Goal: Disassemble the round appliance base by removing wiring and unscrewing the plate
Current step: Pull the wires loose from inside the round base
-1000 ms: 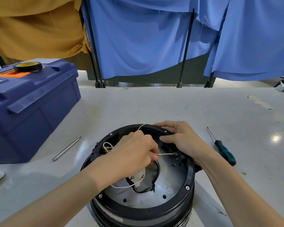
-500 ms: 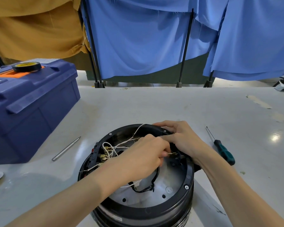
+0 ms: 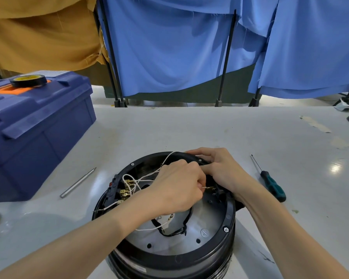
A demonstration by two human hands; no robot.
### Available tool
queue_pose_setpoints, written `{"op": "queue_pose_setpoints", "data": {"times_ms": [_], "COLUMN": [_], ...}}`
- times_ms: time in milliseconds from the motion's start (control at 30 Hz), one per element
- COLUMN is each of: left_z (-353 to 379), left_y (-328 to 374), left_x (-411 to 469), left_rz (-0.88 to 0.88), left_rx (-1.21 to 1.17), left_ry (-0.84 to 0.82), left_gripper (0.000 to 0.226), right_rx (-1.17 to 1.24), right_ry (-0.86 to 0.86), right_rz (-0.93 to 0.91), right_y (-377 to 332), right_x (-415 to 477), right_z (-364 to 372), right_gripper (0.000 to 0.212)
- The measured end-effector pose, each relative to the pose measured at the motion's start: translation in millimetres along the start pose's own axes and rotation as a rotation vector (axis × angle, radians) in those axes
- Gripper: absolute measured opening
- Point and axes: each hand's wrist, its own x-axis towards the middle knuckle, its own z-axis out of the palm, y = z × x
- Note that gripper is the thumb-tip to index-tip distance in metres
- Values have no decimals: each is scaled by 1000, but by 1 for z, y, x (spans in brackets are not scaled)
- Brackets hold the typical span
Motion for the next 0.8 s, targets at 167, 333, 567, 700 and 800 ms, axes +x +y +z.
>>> {"op": "queue_pose_setpoints", "data": {"times_ms": [167, 333, 567, 700, 800], "left_z": [4, 3, -9, -26, -24], "left_y": [-7, -14, -29, -50, -56], "left_x": [0, -4, -4, -8, -11], "left_rz": [53, 32, -11, 32, -5], "left_rx": [50, -62, -361, -323, -269], "left_ry": [28, 8, -194, -265, -192], "left_gripper": [33, 32, 22, 20, 20], "right_rx": [-1, -23, -35, -55, -44], "right_ry": [1, 19, 21, 30, 31], "right_rz": [6, 4, 11, 23, 33], "right_y": [0, 2, 0, -2, -4], "right_x": [-1, 0, -1, -1, -2], "right_z": [0, 0, 0, 1, 2], "right_gripper": [43, 40, 40, 41, 41]}}
